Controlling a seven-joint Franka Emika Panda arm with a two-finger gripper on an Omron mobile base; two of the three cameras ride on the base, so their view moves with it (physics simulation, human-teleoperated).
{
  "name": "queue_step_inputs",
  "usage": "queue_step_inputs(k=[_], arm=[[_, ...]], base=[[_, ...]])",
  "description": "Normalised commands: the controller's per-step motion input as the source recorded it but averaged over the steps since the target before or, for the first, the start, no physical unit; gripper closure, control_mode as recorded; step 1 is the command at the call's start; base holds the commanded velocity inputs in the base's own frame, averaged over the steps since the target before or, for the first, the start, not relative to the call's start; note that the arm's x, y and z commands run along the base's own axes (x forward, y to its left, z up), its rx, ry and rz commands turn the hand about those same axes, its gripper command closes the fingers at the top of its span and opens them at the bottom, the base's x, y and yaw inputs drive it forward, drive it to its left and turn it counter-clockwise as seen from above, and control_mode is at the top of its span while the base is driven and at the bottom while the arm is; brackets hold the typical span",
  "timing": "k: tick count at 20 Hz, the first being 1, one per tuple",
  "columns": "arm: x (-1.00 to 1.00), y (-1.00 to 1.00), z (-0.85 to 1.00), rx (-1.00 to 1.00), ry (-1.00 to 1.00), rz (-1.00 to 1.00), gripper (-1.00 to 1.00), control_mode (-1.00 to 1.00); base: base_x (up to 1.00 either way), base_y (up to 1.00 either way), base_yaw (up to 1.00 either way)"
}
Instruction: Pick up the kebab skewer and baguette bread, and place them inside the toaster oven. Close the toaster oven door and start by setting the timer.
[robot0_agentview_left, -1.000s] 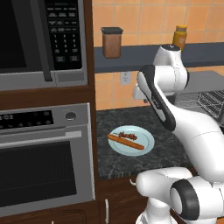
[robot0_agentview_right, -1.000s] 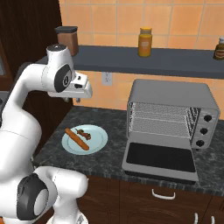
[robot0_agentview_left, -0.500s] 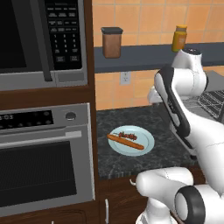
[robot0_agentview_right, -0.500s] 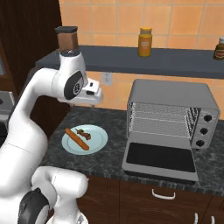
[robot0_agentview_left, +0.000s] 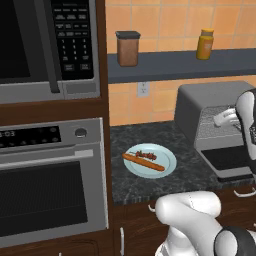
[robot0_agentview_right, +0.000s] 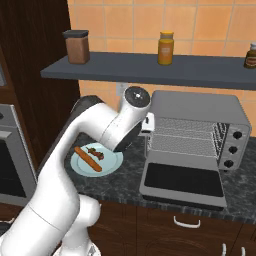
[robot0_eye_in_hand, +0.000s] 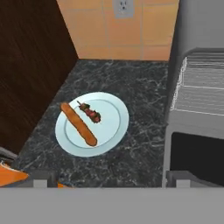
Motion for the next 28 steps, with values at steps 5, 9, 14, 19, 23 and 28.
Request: queue_step_inputs(k=[5,9,14,19,23,28], arm=[[-0.3,-0.95,-0.51,0.0,-0.36,0.12,-1.0,-1.0],[0.05,-0.85,-0.47,0.0,-0.39,0.15,-1.0,-1.0],[0.38,-0.68,-0.21,0.0,-0.28,0.14,-1.0,-1.0],[0.48,-0.3,-0.21,0.0,-0.1,0.01,-1.0,-1.0],[0.52,-0.04,-0.31,0.0,0.0,0.0,-1.0,-1.0],[0.57,-0.13,-0.33,0.0,0.0,0.0,-1.0,-1.0]], base=[[0.0,0.0,0.0],[0.0,0.0,0.0],[0.0,0.0,0.0],[0.0,0.0,0.0],[0.0,0.0,0.0],[0.0,0.0,0.0]])
